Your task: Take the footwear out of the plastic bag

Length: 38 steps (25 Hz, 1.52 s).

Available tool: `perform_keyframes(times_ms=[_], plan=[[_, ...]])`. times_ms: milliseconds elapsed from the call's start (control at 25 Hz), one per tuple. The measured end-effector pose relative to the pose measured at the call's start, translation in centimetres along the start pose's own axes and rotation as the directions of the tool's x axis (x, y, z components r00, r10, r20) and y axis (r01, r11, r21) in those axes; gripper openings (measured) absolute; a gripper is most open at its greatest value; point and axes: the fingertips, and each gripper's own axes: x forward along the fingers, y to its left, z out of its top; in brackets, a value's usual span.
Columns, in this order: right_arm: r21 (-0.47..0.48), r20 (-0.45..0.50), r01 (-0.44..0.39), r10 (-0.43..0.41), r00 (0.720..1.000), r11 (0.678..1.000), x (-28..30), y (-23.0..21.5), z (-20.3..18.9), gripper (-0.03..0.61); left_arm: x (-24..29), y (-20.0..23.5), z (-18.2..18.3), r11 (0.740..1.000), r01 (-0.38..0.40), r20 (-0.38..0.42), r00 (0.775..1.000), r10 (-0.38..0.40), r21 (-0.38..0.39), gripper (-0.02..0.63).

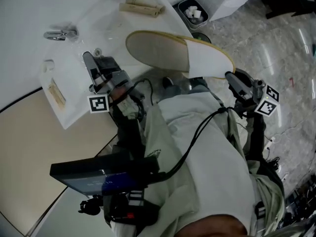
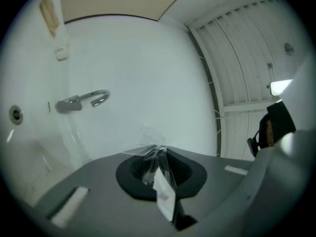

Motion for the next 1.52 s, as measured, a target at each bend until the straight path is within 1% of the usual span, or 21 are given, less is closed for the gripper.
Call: perform_keyframes(times_ms=[120, 280, 400, 480, 560, 600, 680, 720, 800, 880, 920, 960, 1040, 1080, 1120, 1160, 1240, 1280, 1320, 1440, 1520], plan=[[0.01, 0.024, 0.097, -0.097, 0.995, 0.995, -3.7, -1.7, -0.3, 0.046, -0.7, 3.2, -1.1, 0.998, -0.053, -0.025, 0.998, 0.052, -0.032, 0.008], [0.015, 0.121, 0.221, -0.221, 0.968, 0.975, -8.9, -3.2, 1.1, 0.046, -0.8, 6.6, -4.3, 0.997, -0.083, -0.144, 0.986, 0.081, -0.007, 0.008], [0.023, 0.211, 0.257, -0.256, 0.943, 0.966, -10.7, -3.4, 2.6, 0.046, -0.9, 9.1, -8.4, 0.993, -0.106, -0.255, 0.963, 0.091, -0.043, 0.008], [0.025, 0.238, 0.265, -0.263, 0.935, 0.964, -9.8, -3.6, 3.3, 0.046, -0.9, 9.9, -12.3, 0.991, -0.111, -0.338, 0.938, 0.078, -0.081, 0.008], [0.052, 0.259, 0.243, -0.248, 0.934, 0.969, -7.3, -4.0, 3.4, 0.046, -0.8, 10.5, -16.4, 0.986, -0.126, -0.404, 0.912, 0.07, -0.114, 0.008], [0.079, 0.269, 0.211, -0.225, 0.936, 0.974, -5.6, -4.4, 3.2, 0.046, -0.9, 11.1, -18.0, 0.983, -0.144, -0.431, 0.899, 0.082, -0.114, 0.008], [0.16, 0.278, 0.133, -0.175, 0.944, 0.978, -1.3, -5.1, 2.0, 0.046, -1.6, 13.1, -20.2, 0.975, -0.213, -0.475, 0.865, 0.161, -0.058, 0.008], [0.208, 0.266, 0.108, -0.163, 0.95, 0.972, 0.9, -5.8, 1.1, 0.046, -1.9, 13.9, -20.8, 0.969, -0.244, -0.487, 0.851, 0.196, -0.036, 0.008], [0.291, 0.2, 0.103, -0.166, 0.966, 0.951, 4.7, -7.5, -1.7, 0.046, -1.7, 14.5, -22.1, 0.96, -0.277, -0.51, 0.832, 0.219, -0.04, 0.007], [0.33, 0.099, 0.152, -0.194, 0.976, 0.932, 7.3, -9.7, -4.6, 0.046, -1.4, 14.8, -23.5, 0.951, -0.305, -0.555, 0.798, 0.233, -0.039, 0.008], [0.348, 0.055, 0.189, -0.221, 0.974, 0.918, 7.9, -10.9, -5.9, 0.046, -1.3, 15.0, -23.9, 0.948, -0.318, -0.576, 0.78, 0.246, -0.025, 0.006], [0.379, 0.023, 0.231, -0.259, 0.966, 0.896, 8.0, -12.3, -7.0, 0.046, -1.4, 15.1, -24.1, 0.945, -0.327, -0.591, 0.763, 0.261, -0.005, 0.007], [0.478, -0.02, 0.316, -0.349, 0.937, 0.82, 7.5, -14.6, -8.8, 0.046, -1.4, 15.3, -24.3, 0.942, -0.334, -0.619, 0.731, 0.288, 0.043, 0.01], [0.516, -0.033, 0.336, -0.374, 0.927, 0.788, 7.3, -15.2, -9.3, 0.046, -1.3, 15.2, -24.5, 0.941, -0.334, -0.638, 0.712, 0.294, 0.06, 0.061], [0.539, -0.037, 0.337, -0.378, 0.925, 0.772, 7.5, -15.4, -9.5, 0.046, -1.2, 15.1, -24.8, 0.94, -0.334, -0.662, 0.691, 0.291, 0.065, 0.185], [0.552, -0.037, 0.331, -0.374, 0.927, 0.765, 7.7, -15.5, -9.7, 0.046, -1.1, 14.9, -25.2, 0.941, -0.333, -0.684, 0.672, 0.282, 0.061, 0.256], [0.564, -0.041, 0.334, -0.378, 0.925, 0.756, 8.1, -15.7, -9.9, 0.044, -0.8, 14.6, -25.6, 0.941, -0.33, -0.712, 0.644, 0.28, 0.072, 0.273], [0.568, -0.044, 0.341, -0.386, 0.921, 0.749, 8.2, -15.8, -10.1, 0.044, -0.7, 14.7, -25.5, 0.939, -0.329, -0.722, 0.626, 0.293, 0.096, 0.298], [0.571, -0.048, 0.352, -0.397, 0.916, 0.742, 8.2, -15.9, -10.2, 0.044, -0.7, 14.7, -25.5, 0.936, -0.328, -0.733, 0.603, 0.314, 0.131, 0.324], [0.582, -0.055, 0.364, -0.411, 0.91, 0.727, 8.0, -15.9, -10.3, 0.043, -1.1, 14.9, -25.3, 0.914, -0.301, -0.758, 0.519, 0.396, 0.272, 0.462], [0.589, -0.046, 0.355, -0.408, 0.912, 0.727, 7.8, -15.8, -10.1, 0.043, -1.4, 14.8, -25.0, 0.902, -0.258, -0.764, 0.48, 0.431, 0.346, 0.498]])
